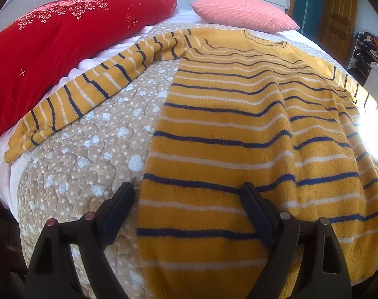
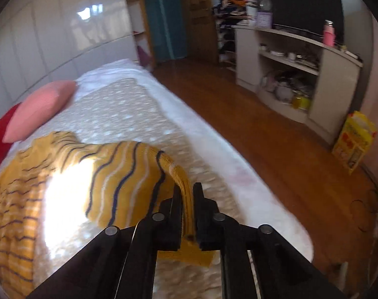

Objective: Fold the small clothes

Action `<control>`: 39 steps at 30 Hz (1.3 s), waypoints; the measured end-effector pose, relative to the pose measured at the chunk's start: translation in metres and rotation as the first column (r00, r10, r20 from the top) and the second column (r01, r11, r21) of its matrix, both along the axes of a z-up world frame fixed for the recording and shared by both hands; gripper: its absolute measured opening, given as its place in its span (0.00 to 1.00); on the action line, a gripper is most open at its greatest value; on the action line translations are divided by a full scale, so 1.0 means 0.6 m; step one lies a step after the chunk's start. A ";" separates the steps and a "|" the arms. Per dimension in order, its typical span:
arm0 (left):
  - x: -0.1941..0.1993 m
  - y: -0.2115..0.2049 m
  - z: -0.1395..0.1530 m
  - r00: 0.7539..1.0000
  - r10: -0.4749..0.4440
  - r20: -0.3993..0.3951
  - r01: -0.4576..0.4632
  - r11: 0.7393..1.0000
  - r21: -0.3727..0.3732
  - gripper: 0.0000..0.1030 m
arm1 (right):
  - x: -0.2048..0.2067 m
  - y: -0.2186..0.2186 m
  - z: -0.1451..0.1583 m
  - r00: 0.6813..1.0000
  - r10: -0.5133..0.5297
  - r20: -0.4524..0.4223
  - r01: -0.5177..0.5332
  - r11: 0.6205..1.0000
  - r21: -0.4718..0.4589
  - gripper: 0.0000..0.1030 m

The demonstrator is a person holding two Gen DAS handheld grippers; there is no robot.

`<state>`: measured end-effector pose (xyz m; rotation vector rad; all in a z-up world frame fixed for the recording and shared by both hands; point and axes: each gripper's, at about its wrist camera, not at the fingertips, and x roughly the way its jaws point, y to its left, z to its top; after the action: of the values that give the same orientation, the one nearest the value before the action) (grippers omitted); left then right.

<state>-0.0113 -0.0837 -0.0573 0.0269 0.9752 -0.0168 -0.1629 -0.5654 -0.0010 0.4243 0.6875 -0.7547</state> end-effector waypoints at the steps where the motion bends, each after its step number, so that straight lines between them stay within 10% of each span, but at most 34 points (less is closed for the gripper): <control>1: -0.003 0.000 0.003 1.000 -0.001 -0.006 0.001 1.000 -0.007 0.84 | -0.007 -0.010 0.004 0.999 -0.038 -0.002 0.038 0.999 0.007 0.24; 6: -0.036 0.035 0.033 1.000 -0.014 0.016 0.016 0.991 -0.131 0.84 | -0.010 0.096 0.024 0.977 0.157 0.142 -0.171 0.980 0.097 0.53; 12: -0.047 0.113 0.026 0.999 0.050 -0.007 -0.050 0.968 -0.245 0.84 | 0.082 0.317 -0.053 0.773 0.541 0.331 -0.634 0.668 0.389 0.55; 16: -0.046 0.115 0.028 1.000 -0.007 -0.008 0.004 0.968 -0.252 0.84 | 0.132 0.409 -0.090 0.721 0.604 0.340 -0.690 0.576 0.439 0.55; 25: -0.048 0.071 0.028 0.987 -0.158 0.002 0.144 0.891 -0.430 0.82 | 0.148 0.476 -0.093 0.721 0.616 0.316 -0.691 0.612 0.384 0.57; 30: -0.044 0.034 0.023 0.995 -0.093 -0.031 0.084 0.969 -0.232 0.11 | 0.146 0.494 -0.094 0.736 0.625 0.261 -0.676 0.662 0.324 0.39; 32: -0.045 0.054 0.030 0.996 -0.075 -0.046 0.058 0.950 -0.306 0.08 | 0.142 0.478 -0.101 0.746 0.612 0.263 -0.666 0.668 0.333 0.14; 39: -0.102 0.083 0.050 0.995 -0.076 -0.058 0.054 0.950 -0.309 0.08 | 0.087 0.423 -0.094 0.712 0.587 0.385 -0.701 0.563 0.438 0.10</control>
<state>-0.0724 -0.0339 -0.0273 -0.2297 1.0319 -0.2316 -0.1108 -0.3116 -0.0573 0.7142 0.8024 0.2353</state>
